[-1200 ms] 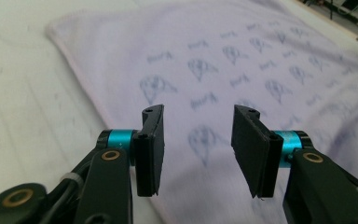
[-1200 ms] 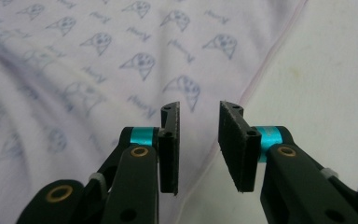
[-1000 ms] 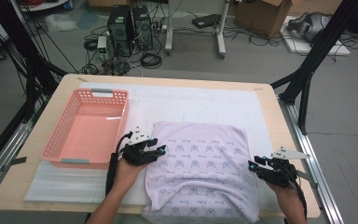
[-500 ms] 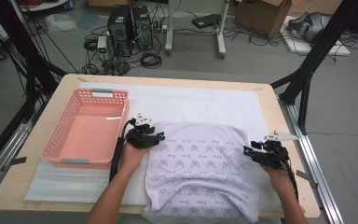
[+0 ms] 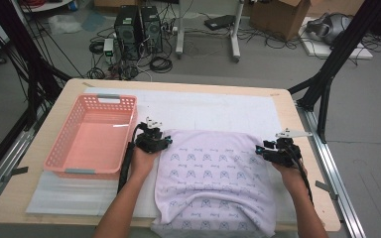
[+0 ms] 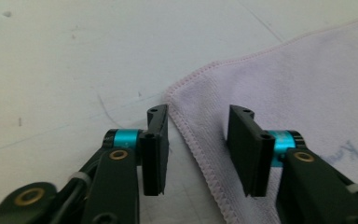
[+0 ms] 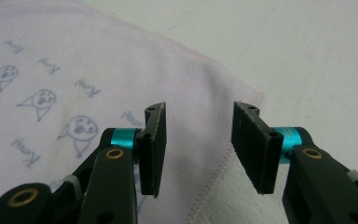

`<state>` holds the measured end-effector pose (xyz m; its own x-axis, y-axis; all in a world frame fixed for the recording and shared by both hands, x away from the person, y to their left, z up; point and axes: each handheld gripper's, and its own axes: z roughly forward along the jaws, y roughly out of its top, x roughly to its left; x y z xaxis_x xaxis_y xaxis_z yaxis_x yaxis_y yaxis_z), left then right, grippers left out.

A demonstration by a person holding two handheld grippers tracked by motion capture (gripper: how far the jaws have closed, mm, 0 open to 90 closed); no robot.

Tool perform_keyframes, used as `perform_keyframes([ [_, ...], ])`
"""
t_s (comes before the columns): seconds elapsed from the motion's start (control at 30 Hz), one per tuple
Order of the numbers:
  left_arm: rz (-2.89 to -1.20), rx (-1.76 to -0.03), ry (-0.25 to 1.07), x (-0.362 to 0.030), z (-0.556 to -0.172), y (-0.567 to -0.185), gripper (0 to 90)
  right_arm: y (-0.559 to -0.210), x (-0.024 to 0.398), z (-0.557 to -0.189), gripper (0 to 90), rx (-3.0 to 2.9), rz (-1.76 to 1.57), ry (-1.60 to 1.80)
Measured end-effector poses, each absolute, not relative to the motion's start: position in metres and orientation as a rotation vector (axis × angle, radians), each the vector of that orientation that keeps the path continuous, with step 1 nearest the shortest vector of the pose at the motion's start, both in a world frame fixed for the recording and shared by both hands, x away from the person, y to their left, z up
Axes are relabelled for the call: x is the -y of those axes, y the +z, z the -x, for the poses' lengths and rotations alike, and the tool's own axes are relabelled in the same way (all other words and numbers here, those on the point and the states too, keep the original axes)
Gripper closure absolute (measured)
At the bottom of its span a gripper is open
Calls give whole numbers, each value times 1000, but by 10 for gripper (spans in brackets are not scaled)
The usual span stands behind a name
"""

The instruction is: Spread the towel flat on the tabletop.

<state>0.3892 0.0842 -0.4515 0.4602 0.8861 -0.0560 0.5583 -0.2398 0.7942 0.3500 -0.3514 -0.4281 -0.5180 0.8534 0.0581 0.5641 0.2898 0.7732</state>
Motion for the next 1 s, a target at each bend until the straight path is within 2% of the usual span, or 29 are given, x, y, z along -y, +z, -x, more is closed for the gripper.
perform_keyframes([
  [0.07, -1938, -1201, 559, -82, -388, -451, 634, -428, 352, -351, 547, -2193, -1284, 1091],
  [0.1, -1944, -1181, 551, -81, -388, -451, 678, -429, 352, -352, 548, -2189, -1286, 1096],
  [0.17, -1962, -1155, 560, -76, -386, -451, 848, -430, 352, -353, 550, -2195, -1287, 1088],
  [0.47, -1888, -1221, 529, -70, -403, -439, 870, -438, 362, -365, 562, -2133, -1383, 1063],
  [0.53, -1870, -1239, 524, -72, -407, -439, 871, -443, 364, -372, 534, -2158, -1402, 1062],
  [0.67, -1890, -1260, 512, -77, -411, -443, 871, -444, 355, -385, 538, -2210, -1382, 1054],
  [0.77, -1869, -1280, 502, -81, -413, -444, 870, -442, 341, -394, 688, -2247, -1320, 939],
  [0.8, -1851, -1287, 501, -83, -413, -443, 871, -440, 339, -398, 819, -2252, -1314, 935],
  [0.87, -1815, -1302, 504, -86, -415, -442, 871, -439, 335, -404, 856, -2260, -1281, 886],
  [1.0, -1792, -1304, 504, -84, -420, -438, 870, -436, 337, -419, 864, -2190, -1283, 893],
])
